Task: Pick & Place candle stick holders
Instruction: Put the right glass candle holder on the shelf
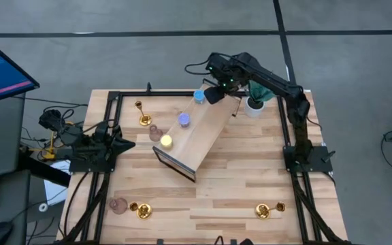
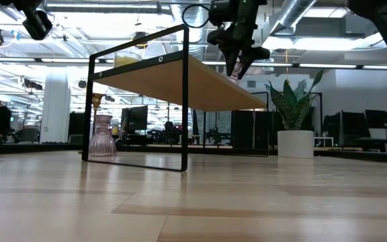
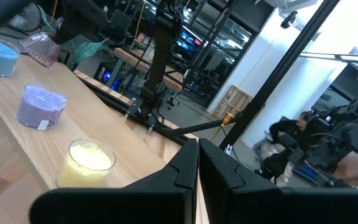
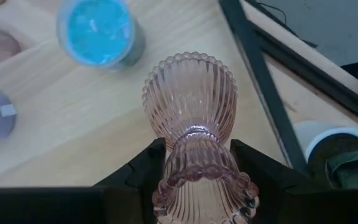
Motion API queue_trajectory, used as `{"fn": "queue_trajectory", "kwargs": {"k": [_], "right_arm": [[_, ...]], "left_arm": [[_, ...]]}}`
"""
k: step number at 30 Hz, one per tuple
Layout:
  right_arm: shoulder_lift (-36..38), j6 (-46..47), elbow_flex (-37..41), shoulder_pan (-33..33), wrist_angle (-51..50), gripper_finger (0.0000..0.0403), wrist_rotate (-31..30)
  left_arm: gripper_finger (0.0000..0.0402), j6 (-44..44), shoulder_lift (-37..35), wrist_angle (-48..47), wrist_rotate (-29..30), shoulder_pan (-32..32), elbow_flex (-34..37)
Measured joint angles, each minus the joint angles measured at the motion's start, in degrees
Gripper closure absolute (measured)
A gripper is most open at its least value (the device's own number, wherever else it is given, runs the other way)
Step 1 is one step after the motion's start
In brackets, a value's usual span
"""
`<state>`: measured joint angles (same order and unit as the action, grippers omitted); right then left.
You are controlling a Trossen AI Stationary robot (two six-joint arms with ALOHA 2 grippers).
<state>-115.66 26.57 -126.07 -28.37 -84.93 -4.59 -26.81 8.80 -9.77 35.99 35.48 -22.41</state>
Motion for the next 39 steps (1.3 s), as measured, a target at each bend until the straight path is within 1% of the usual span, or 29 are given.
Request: {"fn": "queue_trajectory", "kwargs": {"k": [10,15,20,26,32,36,39], "right_arm": [[0.00,0.14,0.02,-0.44,0.10,0.0250,-0.42],[0.00,-0.17,0.74,-0.41,2.15,0.0252,-0.42],[-0.04,-0.18,0.82,-0.69,2.14,0.0246,-0.43],[-1.82,-1.44,0.69,-0.59,1.63,0.0252,-0.17],[-2.06,-1.21,0.69,-0.54,1.25,0.0239,-0.19],[-2.27,-1.25,0.80,-0.54,0.95,0.0256,-0.17],[-2.27,-1.53,0.80,-0.56,1.09,0.0258,-0.02]], "left_arm": [[0.0389,2.47,0.00,0.01,0.01,0.01,0.00],[0.0389,2.58,0.00,0.09,0.00,0.02,0.00],[0.0389,2.58,0.00,0.41,0.00,0.02,0.00],[0.0389,2.58,0.00,0.49,0.00,0.02,0.00],[0.0389,2.58,0.00,0.54,0.00,0.02,0.00],[0.0389,2.58,0.00,0.66,0.00,0.02,0.00],[0.0389,2.58,0.00,0.67,0.00,0.00,0.00]]}}
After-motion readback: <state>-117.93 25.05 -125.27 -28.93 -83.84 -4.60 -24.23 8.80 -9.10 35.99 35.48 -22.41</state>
